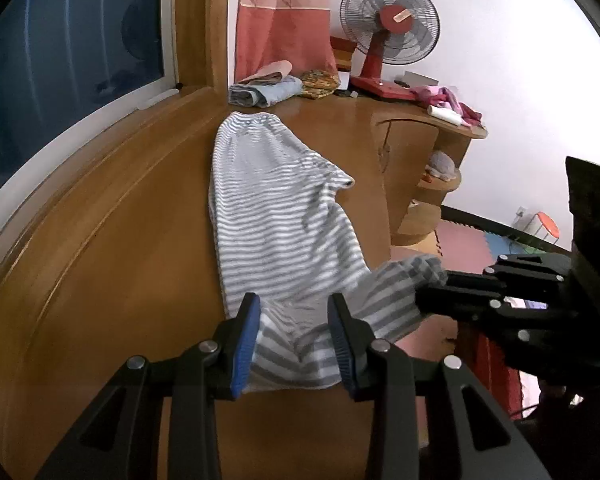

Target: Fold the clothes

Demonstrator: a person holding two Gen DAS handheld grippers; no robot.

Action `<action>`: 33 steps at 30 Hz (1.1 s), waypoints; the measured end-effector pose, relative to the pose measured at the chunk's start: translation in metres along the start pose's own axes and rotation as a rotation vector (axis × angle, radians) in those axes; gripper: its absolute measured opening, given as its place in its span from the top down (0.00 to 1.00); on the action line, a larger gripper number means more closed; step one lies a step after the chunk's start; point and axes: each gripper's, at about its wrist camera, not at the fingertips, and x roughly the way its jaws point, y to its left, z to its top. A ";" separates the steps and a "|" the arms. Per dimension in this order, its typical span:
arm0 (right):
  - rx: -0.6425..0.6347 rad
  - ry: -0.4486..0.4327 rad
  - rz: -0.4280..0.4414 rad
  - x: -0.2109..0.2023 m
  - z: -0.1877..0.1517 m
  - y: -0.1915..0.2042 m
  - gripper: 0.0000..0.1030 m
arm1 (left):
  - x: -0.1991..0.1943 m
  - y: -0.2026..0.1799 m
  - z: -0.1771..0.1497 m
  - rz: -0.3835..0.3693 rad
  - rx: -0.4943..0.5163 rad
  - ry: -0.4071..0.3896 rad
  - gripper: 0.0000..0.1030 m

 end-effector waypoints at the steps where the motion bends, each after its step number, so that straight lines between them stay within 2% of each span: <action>1: 0.008 -0.003 0.002 0.002 0.003 -0.004 0.90 | 0.003 0.000 0.004 0.007 0.004 0.000 0.69; 10: 0.056 -0.007 -0.031 0.030 0.027 -0.040 0.90 | 0.049 0.009 0.032 0.046 -0.017 0.031 0.69; 13: 0.055 0.025 -0.041 0.048 0.032 -0.053 0.90 | 0.071 0.015 0.034 0.072 -0.032 0.063 0.69; 17: 0.047 0.075 -0.060 0.076 0.035 -0.070 0.90 | 0.093 0.027 0.038 0.103 -0.105 0.118 0.69; 20: 0.038 0.117 -0.085 0.094 0.036 -0.081 0.90 | 0.091 0.031 0.045 0.114 -0.149 0.113 0.69; 22: 0.027 0.139 -0.094 0.103 0.036 -0.086 0.90 | 0.084 0.028 0.049 0.155 -0.137 0.102 0.69; 24: 0.023 0.156 -0.081 0.110 0.037 -0.090 0.89 | 0.078 0.026 0.049 0.170 -0.131 0.094 0.69; 27: 0.029 0.166 -0.023 0.110 0.040 -0.099 0.85 | 0.080 0.016 0.051 0.141 -0.124 0.109 0.69; 29: 0.017 0.144 -0.007 0.100 0.046 -0.101 0.82 | 0.086 0.010 0.051 0.131 -0.116 0.126 0.69; 33: -0.071 0.073 0.035 0.078 0.055 -0.096 0.82 | 0.113 0.005 0.040 0.161 -0.128 0.185 0.69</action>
